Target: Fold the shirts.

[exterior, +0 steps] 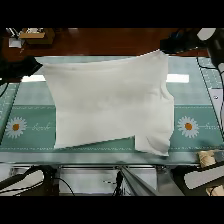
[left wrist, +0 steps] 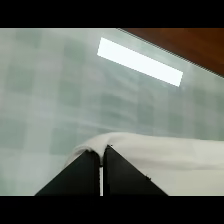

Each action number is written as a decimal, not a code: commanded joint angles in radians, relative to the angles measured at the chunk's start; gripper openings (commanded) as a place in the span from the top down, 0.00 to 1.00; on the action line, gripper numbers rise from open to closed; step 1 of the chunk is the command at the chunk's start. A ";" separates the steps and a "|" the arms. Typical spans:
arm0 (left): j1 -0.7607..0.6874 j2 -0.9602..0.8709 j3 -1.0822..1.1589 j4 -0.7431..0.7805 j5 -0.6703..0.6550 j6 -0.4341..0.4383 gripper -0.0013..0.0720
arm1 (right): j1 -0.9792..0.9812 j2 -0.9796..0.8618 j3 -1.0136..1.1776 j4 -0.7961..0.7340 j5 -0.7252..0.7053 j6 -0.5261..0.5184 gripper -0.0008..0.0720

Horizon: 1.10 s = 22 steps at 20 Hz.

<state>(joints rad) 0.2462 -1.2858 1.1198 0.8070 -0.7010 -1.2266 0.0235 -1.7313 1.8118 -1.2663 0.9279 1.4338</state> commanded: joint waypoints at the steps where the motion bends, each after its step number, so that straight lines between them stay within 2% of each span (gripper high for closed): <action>1: -0.038 -0.087 0.000 0.001 0.180 0.016 0.95 | 0.005 -0.080 0.000 0.020 -0.157 0.018 0.96; 5: -0.090 -0.138 0.000 0.002 0.335 0.017 0.96 | 0.005 -0.114 0.000 0.038 -0.320 0.018 0.96; 8: -0.116 -0.182 0.000 0.002 0.372 0.030 0.95 | 0.005 -0.137 0.000 0.037 -0.291 0.019 0.96; 11: -0.122 -0.227 0.000 0.013 0.268 0.053 0.96 | 0.005 -0.161 0.000 0.030 -0.176 0.018 0.96; 13: -0.108 -0.227 0.000 0.018 0.165 0.158 0.96 | 0.004 -0.157 0.000 -0.001 -0.108 0.018 0.96; 17: -0.025 -0.161 0.002 0.016 0.027 0.122 0.96 | -0.016 -0.098 0.001 -0.068 0.106 0.020 0.96; 20: 0.022 -0.143 0.007 0.016 -0.148 0.122 0.96 | -0.018 -0.068 0.001 -0.146 0.289 0.027 0.95; 22: 0.020 -0.159 0.005 0.016 -0.234 0.114 0.96 | -0.014 -0.076 -0.002 -0.146 0.353 0.031 0.96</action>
<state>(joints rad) 0.2462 -1.4437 1.1248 0.8230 -0.7761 -1.1061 0.0090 -1.8153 1.8118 -1.3712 1.1286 1.4586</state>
